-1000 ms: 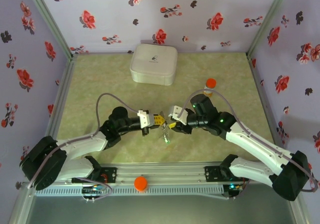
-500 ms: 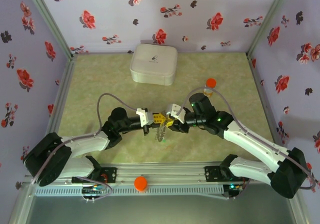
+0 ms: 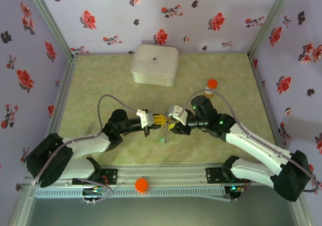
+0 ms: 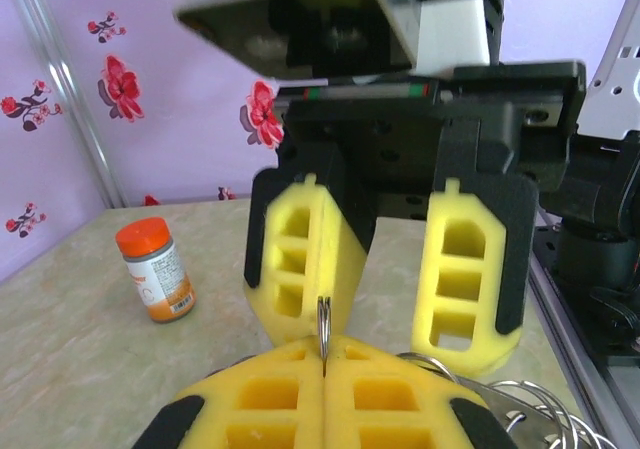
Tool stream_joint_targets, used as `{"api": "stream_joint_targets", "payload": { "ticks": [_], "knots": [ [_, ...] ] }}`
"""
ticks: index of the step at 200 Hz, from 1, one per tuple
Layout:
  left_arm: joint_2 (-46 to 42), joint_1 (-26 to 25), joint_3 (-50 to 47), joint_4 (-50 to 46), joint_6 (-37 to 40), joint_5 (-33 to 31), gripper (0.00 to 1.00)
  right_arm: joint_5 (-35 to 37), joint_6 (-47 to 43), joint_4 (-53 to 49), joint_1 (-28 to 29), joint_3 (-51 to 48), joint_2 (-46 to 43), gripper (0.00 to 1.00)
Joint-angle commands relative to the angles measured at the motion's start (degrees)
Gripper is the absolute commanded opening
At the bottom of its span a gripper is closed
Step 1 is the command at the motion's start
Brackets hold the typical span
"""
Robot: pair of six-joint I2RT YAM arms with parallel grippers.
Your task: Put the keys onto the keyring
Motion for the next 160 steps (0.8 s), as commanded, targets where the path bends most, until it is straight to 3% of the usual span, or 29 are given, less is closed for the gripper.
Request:
{"api": "stream_joint_targets", "payload": {
  "ticks": [1,69,160],
  "knots": [
    [-0.4,-0.13,0.47,4.55,0.83,0.62,0.0,-0.38,2.18,0.68,0.34,-1.12,-0.39,0.36],
    [-0.22,-0.14,0.74,4.81,0.83,0.36,0.0,-0.06,2.93,6.07,0.33,-3.11,0.59,0.32],
    [-0.83,-0.04,0.22,4.55,0.9,-0.2,0.0,-0.13,3.79,9.39,0.33,-3.83,0.68,0.15]
  ]
}}
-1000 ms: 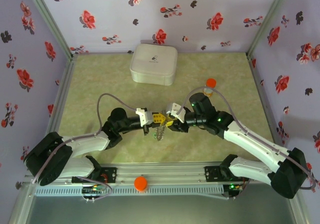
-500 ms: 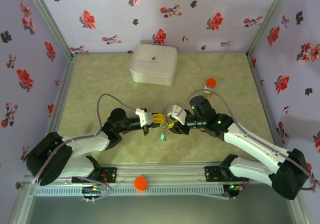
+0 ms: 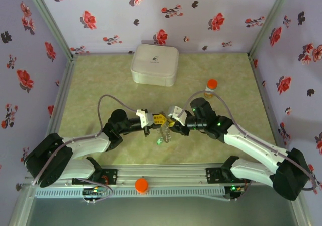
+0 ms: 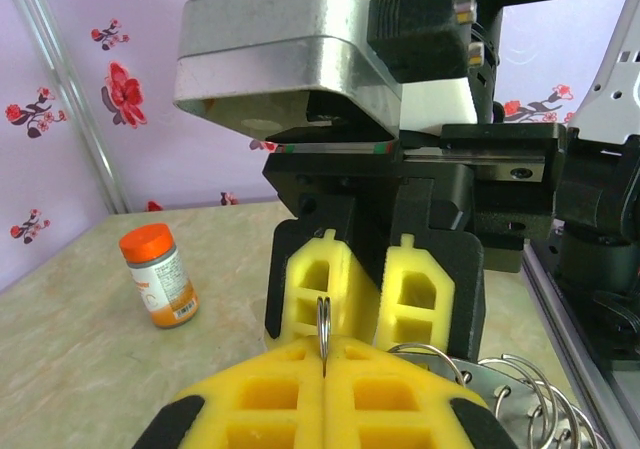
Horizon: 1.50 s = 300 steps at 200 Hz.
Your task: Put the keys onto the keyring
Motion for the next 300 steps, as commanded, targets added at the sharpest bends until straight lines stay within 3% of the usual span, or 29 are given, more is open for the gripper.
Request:
{"api": "stream_joint_targets", "payload": {
  "ticks": [1,16,49,212,232,249,275,300],
  "knots": [
    [-0.87,-0.08,0.17,3.98,0.9,-0.14,0.0,-0.34,0.95,2.77,0.3,-0.34,-0.15,0.15],
    [-1.26,-0.04,-0.11,3.77,0.97,-0.77,0.0,1.17,1.21,2.52,0.26,-0.26,-0.41,0.07],
    [-1.66,0.04,-0.31,1.47,2.46,-2.37,0.0,2.6,0.31,-0.28,0.23,0.63,-1.44,0.0],
    [-2.23,0.04,0.58,-7.27,8.14,-6.81,0.0,9.49,-3.77,-7.91,1.45,5.58,-5.08,0.0],
    [-2.79,0.05,0.48,-7.53,8.87,-8.26,0.29,11.36,-4.0,-8.36,1.54,5.45,-5.09,0.0],
    [-3.42,0.05,0.14,-7.24,9.41,-9.08,0.46,13.38,-4.04,-8.18,1.56,5.27,-5.03,0.0],
    [-4.28,-0.04,-2.39,-1.56,9.9,-15.85,0.6,15.16,-4.12,-7.91,1.84,5.51,-4.91,0.0],
    [-4.93,-0.04,-5.7,7.78,10.22,-26.25,0.65,15.74,-4.26,-8.44,2.2,6.01,-4.67,0.0]
  ]
}}
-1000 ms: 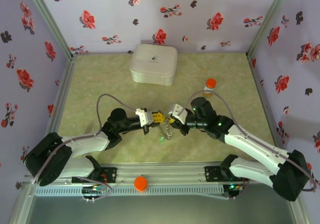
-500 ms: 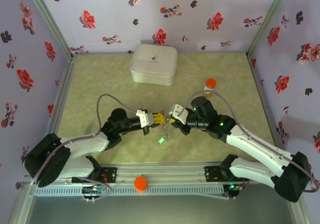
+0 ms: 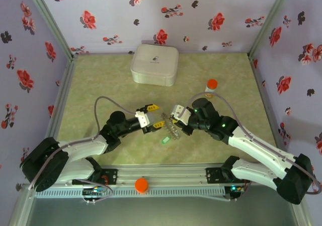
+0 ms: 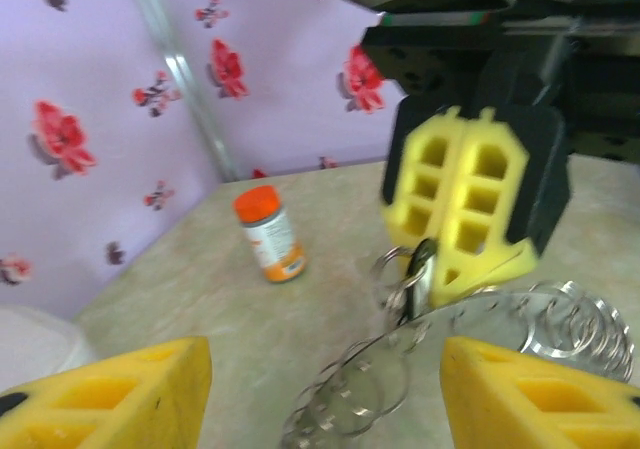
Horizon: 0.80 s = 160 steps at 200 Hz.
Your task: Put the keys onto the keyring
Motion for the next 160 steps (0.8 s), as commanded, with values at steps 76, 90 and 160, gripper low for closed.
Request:
{"api": "stream_joint_targets", "payload": {
  "ticks": [76,90,160],
  "knots": [
    [-9.06,2.31,-7.0,17.11,5.95,-45.46,0.73,-3.13,3.36,13.33,8.48,8.84,8.48,0.0],
    [-12.24,4.23,-7.84,16.9,4.59,-52.89,0.78,-8.45,8.86,22.9,8.6,8.32,11.28,0.0],
    [-24.22,7.27,-10.61,2.89,-3.82,-59.7,0.84,-2.76,8.03,27.61,7.61,6.88,24.7,0.0]
  ]
}}
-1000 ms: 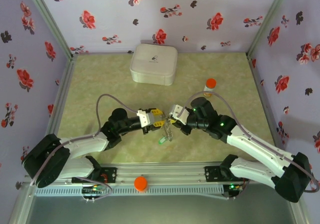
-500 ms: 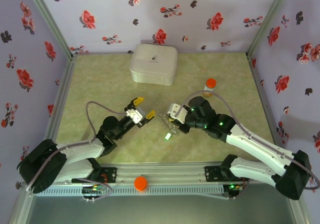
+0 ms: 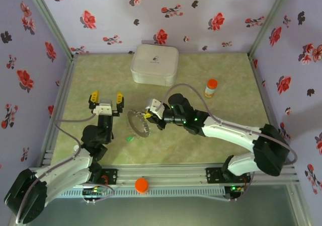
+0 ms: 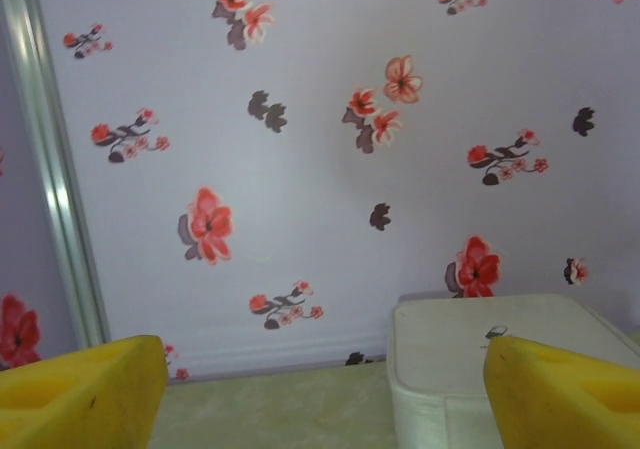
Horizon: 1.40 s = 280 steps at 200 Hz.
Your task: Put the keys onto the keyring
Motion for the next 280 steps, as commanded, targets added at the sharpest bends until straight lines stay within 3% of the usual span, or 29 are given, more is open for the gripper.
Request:
{"api": "stream_joint_targets", "payload": {
  "ticks": [1,66,127,138,162,174,187,223,246,280],
  "knots": [
    [-0.72,0.35,-1.34,-4.56,-3.69,-4.32,0.84,3.53,-1.74,-2.15,-0.64,0.62,1.82,0.0],
    [5.84,1.31,-0.82,-5.9,-7.59,-4.55,0.85,18.45,-12.34,-31.97,-0.8,2.71,0.52,0.0],
    [12.37,5.69,1.88,-6.63,-8.18,-4.83,0.87,35.37,-19.63,-44.08,-1.03,0.14,2.91,0.01],
    [13.35,7.37,2.15,-6.58,-8.39,-5.11,0.87,36.05,-20.02,-45.13,-1.37,0.48,3.38,0.07],
    [15.07,11.01,2.18,-6.72,-10.46,-5.16,0.88,34.66,-19.77,-46.05,-2.43,1.1,3.88,0.32],
    [16.01,12.17,2.26,-6.93,-12.22,-5.4,0.89,33.4,-19.1,-46.79,-3.26,1.89,3.17,0.4],
    [17.17,12.9,2.42,-7.47,-13.09,-5.51,0.99,31.6,-17.88,-46.84,-4.76,2.88,0.94,0.44],
    [20.0,17.33,3.19,-7.2,-14.47,-4.46,1.0,27.78,-8.06,-37.12,-13.67,1.33,-10.35,0.58],
    [23.08,22.01,4.39,-5.92,-16.31,-0.71,1.0,33.87,1.83,-15.57,-21.64,-7.88,-15.92,0.71],
    [30.82,26.57,6.47,-0.6,-13.13,0.58,1.0,38.74,14.59,6.89,-37.11,-15.69,-10.66,0.71]
  ]
}}
